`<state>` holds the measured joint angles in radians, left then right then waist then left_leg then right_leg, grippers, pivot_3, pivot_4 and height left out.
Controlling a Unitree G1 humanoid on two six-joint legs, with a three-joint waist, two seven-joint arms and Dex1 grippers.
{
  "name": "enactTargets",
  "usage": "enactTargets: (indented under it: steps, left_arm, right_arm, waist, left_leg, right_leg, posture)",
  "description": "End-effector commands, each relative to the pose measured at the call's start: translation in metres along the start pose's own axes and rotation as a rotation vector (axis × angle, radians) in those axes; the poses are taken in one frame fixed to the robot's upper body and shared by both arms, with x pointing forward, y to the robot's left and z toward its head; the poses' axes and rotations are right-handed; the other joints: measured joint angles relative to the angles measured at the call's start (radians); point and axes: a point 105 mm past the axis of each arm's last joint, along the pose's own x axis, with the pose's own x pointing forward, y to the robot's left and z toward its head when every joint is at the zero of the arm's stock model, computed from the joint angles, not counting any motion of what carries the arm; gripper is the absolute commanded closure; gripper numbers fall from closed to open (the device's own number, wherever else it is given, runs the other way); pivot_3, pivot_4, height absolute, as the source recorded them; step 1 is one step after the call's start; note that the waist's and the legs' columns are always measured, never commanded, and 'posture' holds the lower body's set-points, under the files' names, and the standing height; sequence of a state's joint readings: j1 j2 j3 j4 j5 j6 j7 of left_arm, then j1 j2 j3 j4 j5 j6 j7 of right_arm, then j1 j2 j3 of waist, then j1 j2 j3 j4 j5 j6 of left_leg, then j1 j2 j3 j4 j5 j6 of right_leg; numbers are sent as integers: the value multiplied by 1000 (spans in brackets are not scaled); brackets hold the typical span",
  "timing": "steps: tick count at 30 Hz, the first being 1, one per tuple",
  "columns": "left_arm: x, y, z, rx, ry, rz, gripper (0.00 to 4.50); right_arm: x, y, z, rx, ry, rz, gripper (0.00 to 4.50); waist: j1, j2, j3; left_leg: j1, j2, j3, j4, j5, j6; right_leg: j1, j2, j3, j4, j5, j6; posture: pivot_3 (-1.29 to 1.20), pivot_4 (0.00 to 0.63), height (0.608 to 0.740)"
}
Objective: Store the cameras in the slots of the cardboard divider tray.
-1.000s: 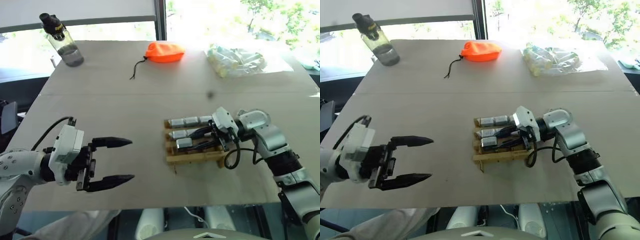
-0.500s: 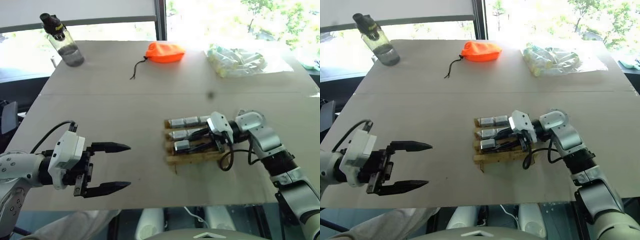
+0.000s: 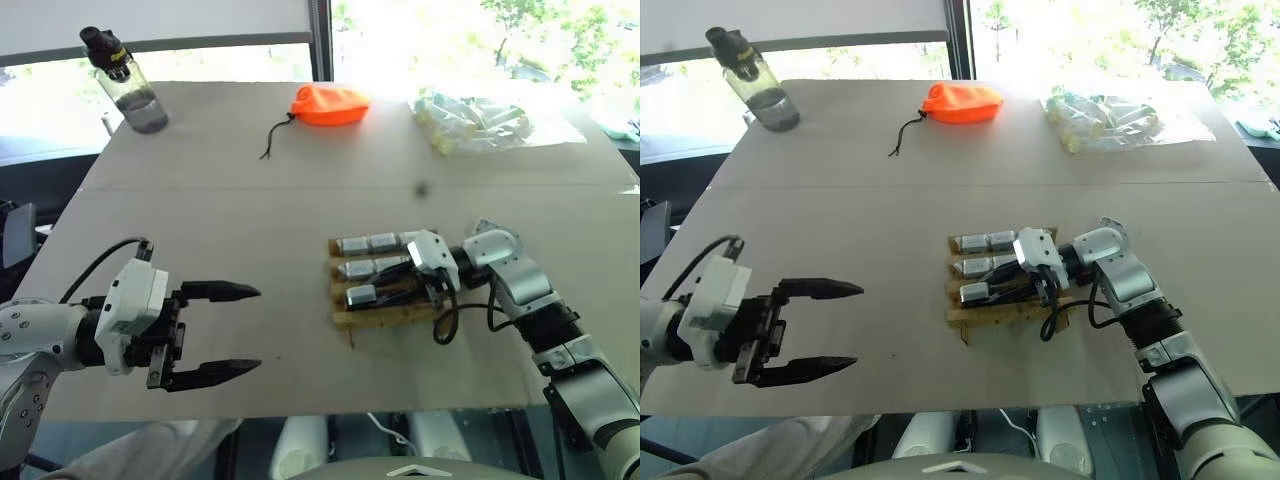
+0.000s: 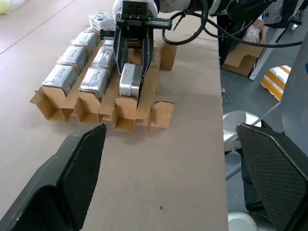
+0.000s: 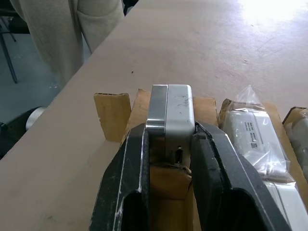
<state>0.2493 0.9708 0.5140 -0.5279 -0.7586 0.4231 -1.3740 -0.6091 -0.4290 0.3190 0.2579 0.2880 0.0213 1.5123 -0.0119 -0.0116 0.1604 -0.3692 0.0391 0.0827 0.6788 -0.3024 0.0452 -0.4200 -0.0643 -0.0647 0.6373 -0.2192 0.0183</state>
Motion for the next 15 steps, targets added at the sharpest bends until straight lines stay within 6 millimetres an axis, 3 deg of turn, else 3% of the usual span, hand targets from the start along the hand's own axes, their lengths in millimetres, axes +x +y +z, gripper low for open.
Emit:
enactTargets:
  steps: [1, 2, 3, 6, 15]
  left_arm:
    - [-1, 1, 6, 32, -2, -5, 0]
    - [-1, 1, 6, 32, -3, -6, 0]
    - [-1, 1, 6, 33, -3, -6, 0]
    - [0, 2, 7, 34, -5, -8, 0]
    - [8, 5, 10, 47, -24, -24, 0]
  right_arm:
    - [-2, 0, 6, 0, -4, -4, 3361]
    - [-3, -1, 8, 6, -13, -15, 2827]
    - [-4, -1, 10, 11, -21, -19, 2663]
    - [-7, 1, 19, 23, -53, -29, 1444]
    - [-42, 21, 51, 27, -123, -225, 1444]
  waist:
    - [0, 0, 0]
    - [1, 0, 0]
    - [0, 0, 0]
    - [1, 0, 0]
    - [4, 0, 0]
  left_leg:
    - [0, 0, 0, 0, 0, 0]
    - [0, 0, 0, 0, 0, 0]
    - [0, 0, 0, 0, 0, 0]
    - [0, 0, 0, 0, 0, 0]
    - [-2, -1, -1, 0, 0, 0]
  right_leg:
    - [0, 0, 0, 0, 0, 0]
    - [0, 0, 0, 0, 0, 0]
    - [0, 0, 0, 0, 0, 0]
    - [0, 0, 0, 0, 0, 0]
    - [0, -2, -2, 0, 0, 0]
  posture:
    - [0, 150, 740]
    - [0, 150, 740]
    - [0, 150, 740]
    - [0, 150, 740]
    - [0, 150, 740]
